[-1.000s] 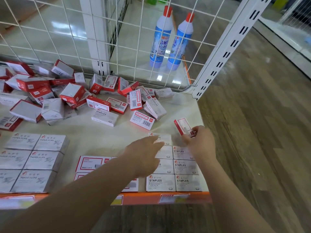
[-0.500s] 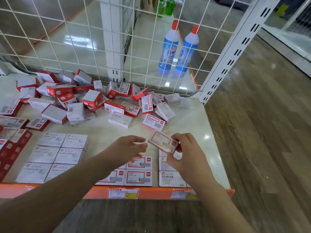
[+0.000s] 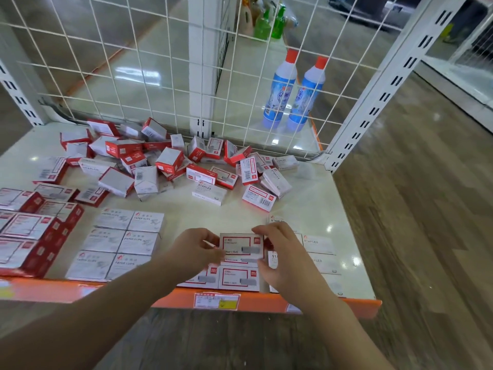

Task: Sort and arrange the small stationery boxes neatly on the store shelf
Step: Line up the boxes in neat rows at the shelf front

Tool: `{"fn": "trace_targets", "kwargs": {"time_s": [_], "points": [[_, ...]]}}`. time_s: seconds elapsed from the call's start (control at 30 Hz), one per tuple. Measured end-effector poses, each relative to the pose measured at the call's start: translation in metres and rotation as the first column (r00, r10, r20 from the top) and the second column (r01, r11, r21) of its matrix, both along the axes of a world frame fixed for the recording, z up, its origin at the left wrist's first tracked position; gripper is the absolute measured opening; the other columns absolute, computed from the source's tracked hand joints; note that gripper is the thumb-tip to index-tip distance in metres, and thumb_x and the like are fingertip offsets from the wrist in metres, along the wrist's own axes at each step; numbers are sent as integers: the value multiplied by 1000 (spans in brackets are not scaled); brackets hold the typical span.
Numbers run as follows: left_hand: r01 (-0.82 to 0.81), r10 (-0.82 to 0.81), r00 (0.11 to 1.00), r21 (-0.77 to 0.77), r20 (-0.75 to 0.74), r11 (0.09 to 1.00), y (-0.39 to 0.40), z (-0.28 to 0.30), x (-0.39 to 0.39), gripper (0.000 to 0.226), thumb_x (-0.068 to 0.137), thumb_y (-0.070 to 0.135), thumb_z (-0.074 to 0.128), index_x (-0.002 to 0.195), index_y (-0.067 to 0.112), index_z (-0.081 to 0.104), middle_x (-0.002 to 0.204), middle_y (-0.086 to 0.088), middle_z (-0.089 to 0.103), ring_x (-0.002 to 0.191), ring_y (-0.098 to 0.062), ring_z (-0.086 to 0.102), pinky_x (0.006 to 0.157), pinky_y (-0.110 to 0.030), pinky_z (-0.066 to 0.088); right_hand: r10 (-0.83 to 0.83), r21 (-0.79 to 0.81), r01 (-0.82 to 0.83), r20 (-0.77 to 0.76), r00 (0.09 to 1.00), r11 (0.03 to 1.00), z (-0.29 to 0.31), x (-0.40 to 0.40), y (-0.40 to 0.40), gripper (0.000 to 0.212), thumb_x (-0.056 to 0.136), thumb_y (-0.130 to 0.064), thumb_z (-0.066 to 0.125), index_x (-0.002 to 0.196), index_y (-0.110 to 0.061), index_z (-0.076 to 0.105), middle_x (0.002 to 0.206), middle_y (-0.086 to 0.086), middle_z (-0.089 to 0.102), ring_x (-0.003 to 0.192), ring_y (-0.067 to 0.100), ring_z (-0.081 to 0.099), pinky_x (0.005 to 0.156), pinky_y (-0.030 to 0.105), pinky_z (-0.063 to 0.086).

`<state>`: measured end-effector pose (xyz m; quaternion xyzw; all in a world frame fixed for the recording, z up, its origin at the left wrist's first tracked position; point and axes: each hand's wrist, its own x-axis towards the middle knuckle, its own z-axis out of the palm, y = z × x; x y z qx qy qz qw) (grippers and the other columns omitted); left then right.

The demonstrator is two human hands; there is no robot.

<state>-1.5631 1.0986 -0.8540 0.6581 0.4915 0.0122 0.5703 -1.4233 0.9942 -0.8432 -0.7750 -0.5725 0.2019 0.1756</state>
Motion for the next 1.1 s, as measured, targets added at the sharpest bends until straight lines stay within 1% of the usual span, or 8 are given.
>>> {"fn": "trace_targets", "kwargs": {"time_s": [0.13, 0.27, 0.43, 0.5, 0.57, 0.7, 0.93, 1.1], "points": [[-33, 33, 999, 1, 1, 999, 0, 1, -8, 9, 88, 13, 60, 87, 19, 54, 90, 2, 67, 84, -15, 64, 63, -18, 49, -23, 12, 23, -4, 1000, 1000, -1, -7, 3, 42, 89, -22, 60, 125, -31, 42, 130, -15, 40, 106, -3, 40, 84, 0, 30], [-32, 32, 999, 27, 12, 999, 0, 3, -15, 10, 89, 12, 58, 87, 21, 53, 94, 1, 67, 87, -17, 63, 66, -19, 49, -54, -6, 53, -6, 999, 999, 1, -12, 6, 40, 90, -23, 58, 125, -32, 42, 131, -17, 40, 119, 3, 43, 99, 11, 34], [-24, 23, 999, 44, 25, 999, 2, 4, -20, 9, 90, 14, 58, 88, 22, 53, 92, 4, 66, 85, -14, 62, 66, -19, 49, -62, -21, 62, -16, 998, 998, -2, -15, 9, 38, 90, -24, 58, 124, -33, 43, 132, -18, 42, 120, 3, 44, 101, 15, 36], [-13, 12, 1000, 78, 9, 997, 3, 2, -22, 8, 90, 16, 57, 96, 21, 53, 89, 8, 64, 86, -13, 61, 71, -21, 48, -71, -20, 70, -37, 997, 997, -3, -16, 11, 38, 90, -23, 57, 124, -32, 43, 132, -18, 41, 120, 3, 44, 101, 16, 36], [24, -16, 999, 161, -52, 987, 3, 0, -25, 22, 91, 19, 57, 112, 21, 53, 99, 8, 60, 95, -12, 58, 77, -22, 48, -92, -23, 91, -46, 995, 996, -5, -16, 13, 38, 90, -22, 57, 124, -32, 43, 131, -18, 41, 119, 3, 44, 100, 16, 37], [248, -130, 948, 419, -290, 873, 3, -2, -37, 40, 92, 24, 53, 131, 24, 46, 133, 8, 47, 117, -11, 48, 95, -25, 42, -142, -36, 141, -12, 990, 989, -9, -15, 25, 36, 90, -24, 59, 123, -28, 45, 128, -13, 42, 115, 5, 47, 98, 14, 38], [571, -276, 796, 519, -538, 636, 8, -11, -45, 46, 93, 17, 46, 138, 25, 38, 143, 5, 37, 131, -14, 33, 109, -31, 30, -72, -102, 78, 60, 996, 992, -13, -16, 50, 38, 95, -22, 50, 132, -24, 41, 140, -9, 35, 127, 9, 39, 101, 19, 36], [601, -265, 773, 532, -576, 596, 12, -14, -47, 45, 93, 16, 46, 137, 25, 39, 139, 2, 40, 127, -16, 38, 107, -32, 34, -14, -148, 16, 14, 1000, 989, -19, -22, 64, 40, 95, -16, 46, 135, -21, 39, 140, -6, 34, 124, 9, 39, 89, 13, 35]]}}
